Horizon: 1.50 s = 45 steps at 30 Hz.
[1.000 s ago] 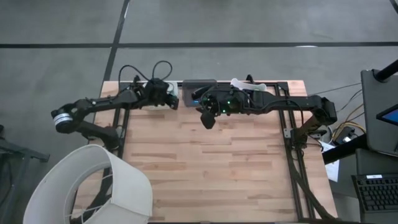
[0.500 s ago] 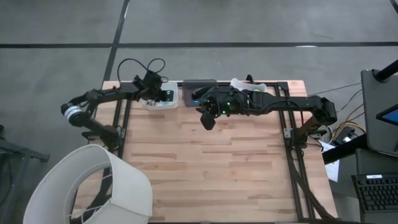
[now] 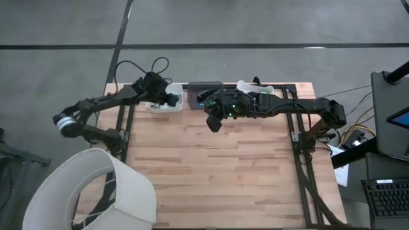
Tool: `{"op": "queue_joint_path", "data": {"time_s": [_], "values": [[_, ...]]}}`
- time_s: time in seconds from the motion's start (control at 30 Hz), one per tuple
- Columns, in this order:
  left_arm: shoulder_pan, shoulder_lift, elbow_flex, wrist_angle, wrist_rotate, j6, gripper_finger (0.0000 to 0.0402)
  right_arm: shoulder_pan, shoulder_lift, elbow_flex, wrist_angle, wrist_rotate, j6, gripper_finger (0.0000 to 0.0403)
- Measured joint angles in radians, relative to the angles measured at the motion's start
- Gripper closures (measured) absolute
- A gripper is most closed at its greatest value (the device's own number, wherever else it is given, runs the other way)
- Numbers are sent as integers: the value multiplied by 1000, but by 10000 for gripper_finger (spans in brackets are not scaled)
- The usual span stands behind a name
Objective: Pick and place Stapler, Stapler remover, tape
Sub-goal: Return to Home Position
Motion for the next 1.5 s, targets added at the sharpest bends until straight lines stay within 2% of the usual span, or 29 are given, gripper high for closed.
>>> {"op": "queue_joint_path", "data": {"time_s": [0.13,0.2,0.27,0.33,0.53,0.7,0.83,0.97,1.1,1.3,1.43,1.5], "values": [[-75,-75,1,6,65,104,304,0,0,-26,2,2,37,356],[-130,-116,1,7,89,146,333,0,0,-52,2,-9,-3,384],[-187,-164,1,15,89,167,372,0,0,-84,25,-35,-22,391],[-241,-210,1,28,59,172,392,-2,-5,-128,99,-104,-59,394],[-344,-318,-8,51,31,235,397,-6,-49,-266,399,-247,-103,395],[-351,-448,-82,45,76,173,398,-8,-105,-375,503,-308,-66,395],[-361,-594,-156,31,98,138,398,-8,-182,-456,506,-289,-41,394],[-359,-713,-217,-4,96,212,384,-13,-248,-534,464,-274,-125,394],[-369,-807,-291,-8,96,184,369,-13,-307,-619,468,-258,-65,394],[-408,-952,-411,51,26,127,360,-14,-398,-774,664,-249,-71,394],[-466,-1054,-472,49,21,198,364,-12,-461,-863,772,-275,-86,394],[-499,-1106,-497,47,-40,197,366,-13,-496,-890,793,-275,-87,394]]}}
